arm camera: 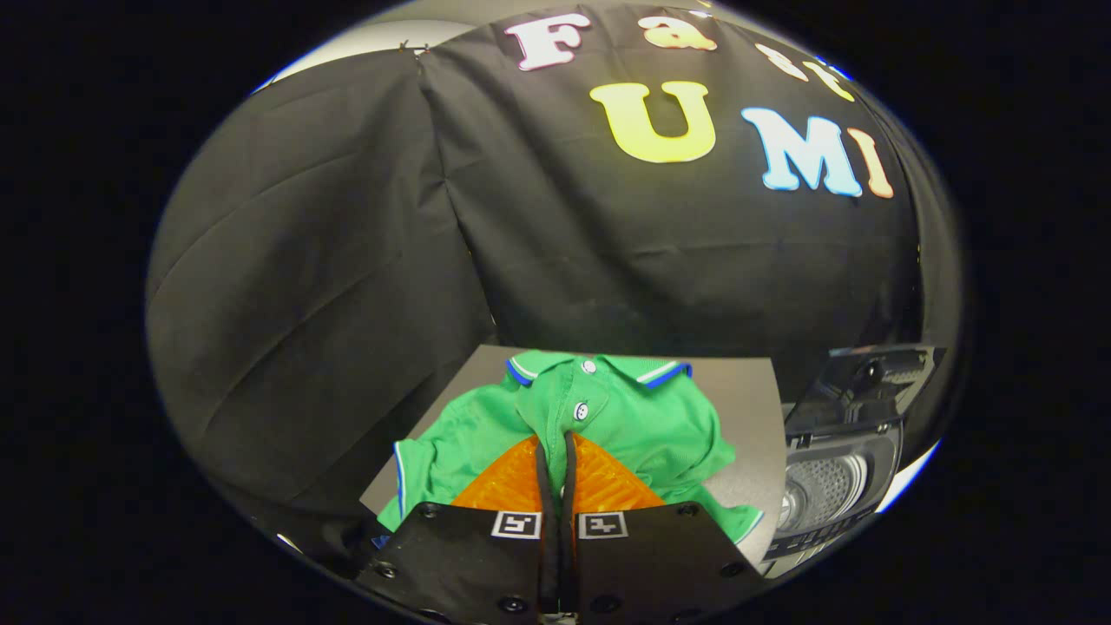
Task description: Put the clothes into the washing machine and then close the washing machine lid.
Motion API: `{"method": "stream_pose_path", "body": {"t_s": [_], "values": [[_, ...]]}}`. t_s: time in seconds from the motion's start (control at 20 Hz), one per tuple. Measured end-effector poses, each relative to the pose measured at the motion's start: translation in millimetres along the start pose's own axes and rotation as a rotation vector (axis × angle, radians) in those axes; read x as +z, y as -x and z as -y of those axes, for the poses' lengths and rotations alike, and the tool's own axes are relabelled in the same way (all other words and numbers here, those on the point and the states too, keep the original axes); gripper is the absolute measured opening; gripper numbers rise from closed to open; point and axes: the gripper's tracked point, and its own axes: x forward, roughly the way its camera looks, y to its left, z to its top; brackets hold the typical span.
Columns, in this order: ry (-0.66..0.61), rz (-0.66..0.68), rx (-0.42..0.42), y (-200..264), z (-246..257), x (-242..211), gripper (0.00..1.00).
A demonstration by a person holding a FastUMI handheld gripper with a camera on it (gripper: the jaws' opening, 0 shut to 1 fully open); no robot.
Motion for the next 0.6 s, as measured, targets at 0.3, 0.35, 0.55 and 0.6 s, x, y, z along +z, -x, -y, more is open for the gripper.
{"method": "stream_pose_path", "body": {"t_s": [0.3, 0.35, 0.55, 0.6], "values": [[0.125, 0.156, 0.011, 40, -14, 60, 0.02], [0.13, 0.167, 0.019, 45, -16, 65, 0.02], [0.121, 0.184, 0.024, 57, -9, 75, 0.02], [0.118, 0.186, 0.017, 58, -4, 76, 0.02]]}}
